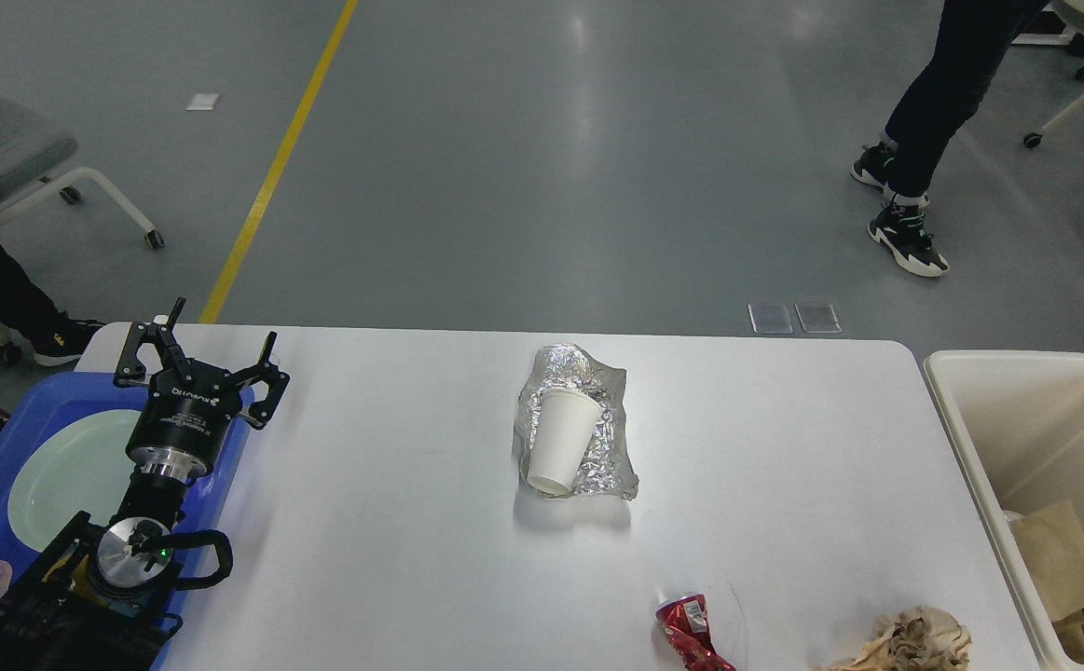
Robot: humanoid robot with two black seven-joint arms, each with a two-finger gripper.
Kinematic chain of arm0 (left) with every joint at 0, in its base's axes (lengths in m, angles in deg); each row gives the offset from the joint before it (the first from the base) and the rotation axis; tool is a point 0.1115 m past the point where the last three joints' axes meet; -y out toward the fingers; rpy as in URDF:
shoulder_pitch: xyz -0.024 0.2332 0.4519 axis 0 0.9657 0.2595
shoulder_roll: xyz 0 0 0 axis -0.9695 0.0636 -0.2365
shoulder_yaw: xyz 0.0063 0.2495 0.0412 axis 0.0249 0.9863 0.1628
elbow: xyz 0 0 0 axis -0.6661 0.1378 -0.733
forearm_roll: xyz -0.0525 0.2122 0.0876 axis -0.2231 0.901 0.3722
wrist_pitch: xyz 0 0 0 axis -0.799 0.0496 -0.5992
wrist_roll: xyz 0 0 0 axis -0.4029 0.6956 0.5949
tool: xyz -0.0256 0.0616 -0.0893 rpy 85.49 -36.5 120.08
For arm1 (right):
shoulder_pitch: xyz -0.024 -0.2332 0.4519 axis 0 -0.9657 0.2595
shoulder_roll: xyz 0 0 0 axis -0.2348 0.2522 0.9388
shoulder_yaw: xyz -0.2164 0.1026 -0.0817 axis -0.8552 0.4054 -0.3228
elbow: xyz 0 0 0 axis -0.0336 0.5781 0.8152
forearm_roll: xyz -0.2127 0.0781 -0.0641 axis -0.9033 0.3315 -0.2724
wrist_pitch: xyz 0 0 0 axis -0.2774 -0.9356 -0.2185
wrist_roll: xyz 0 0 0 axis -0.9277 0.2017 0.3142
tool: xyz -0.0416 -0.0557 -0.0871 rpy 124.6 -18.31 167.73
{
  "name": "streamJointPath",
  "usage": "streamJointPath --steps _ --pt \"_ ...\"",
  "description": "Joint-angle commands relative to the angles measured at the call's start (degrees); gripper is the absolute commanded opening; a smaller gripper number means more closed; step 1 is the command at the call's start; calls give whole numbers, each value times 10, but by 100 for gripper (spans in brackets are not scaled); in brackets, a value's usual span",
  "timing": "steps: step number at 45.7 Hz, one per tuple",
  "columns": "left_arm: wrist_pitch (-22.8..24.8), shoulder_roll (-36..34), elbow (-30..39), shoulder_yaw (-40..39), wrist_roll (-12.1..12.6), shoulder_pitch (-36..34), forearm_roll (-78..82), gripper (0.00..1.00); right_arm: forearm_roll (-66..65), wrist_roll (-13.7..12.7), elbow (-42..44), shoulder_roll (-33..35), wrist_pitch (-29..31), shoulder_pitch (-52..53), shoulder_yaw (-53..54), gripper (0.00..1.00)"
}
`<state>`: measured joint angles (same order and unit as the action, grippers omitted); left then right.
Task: Tidy desktop
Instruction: 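Release the white paper cup inside the bin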
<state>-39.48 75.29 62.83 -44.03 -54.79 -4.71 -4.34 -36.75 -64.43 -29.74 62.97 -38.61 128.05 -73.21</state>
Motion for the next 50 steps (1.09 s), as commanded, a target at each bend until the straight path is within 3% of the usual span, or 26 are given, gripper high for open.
streamJointPath --steps 1,5,9,19,23,25,26,50 --pt "0 0 0 0 0 0 0 99 0 0 172 -102 -22 -132 28 0" --pt "0 0 0 0 0 0 0 99 1 0 233 -146 -65 -187 27 0" --pt "0 0 0 0 0 0 -1 99 1 0 239 -162 -101 -206 28 0" --pt "0 0 0 0 0 0 0 99 1 0 240 -161 -120 -215 27 2" --pt "0 1 0 0 0 0 0 99 3 0 240 -161 -154 -213 27 78" --pt "0 0 0 0 0 0 -1 99 3 0 239 -163 -170 -213 27 96" --pt "0 0 0 0 0 0 -1 99 3 0 238 -164 -174 -213 27 100" --pt "0 0 0 0 0 -1 0 99 5 4 200 -125 -154 -165 32 100"
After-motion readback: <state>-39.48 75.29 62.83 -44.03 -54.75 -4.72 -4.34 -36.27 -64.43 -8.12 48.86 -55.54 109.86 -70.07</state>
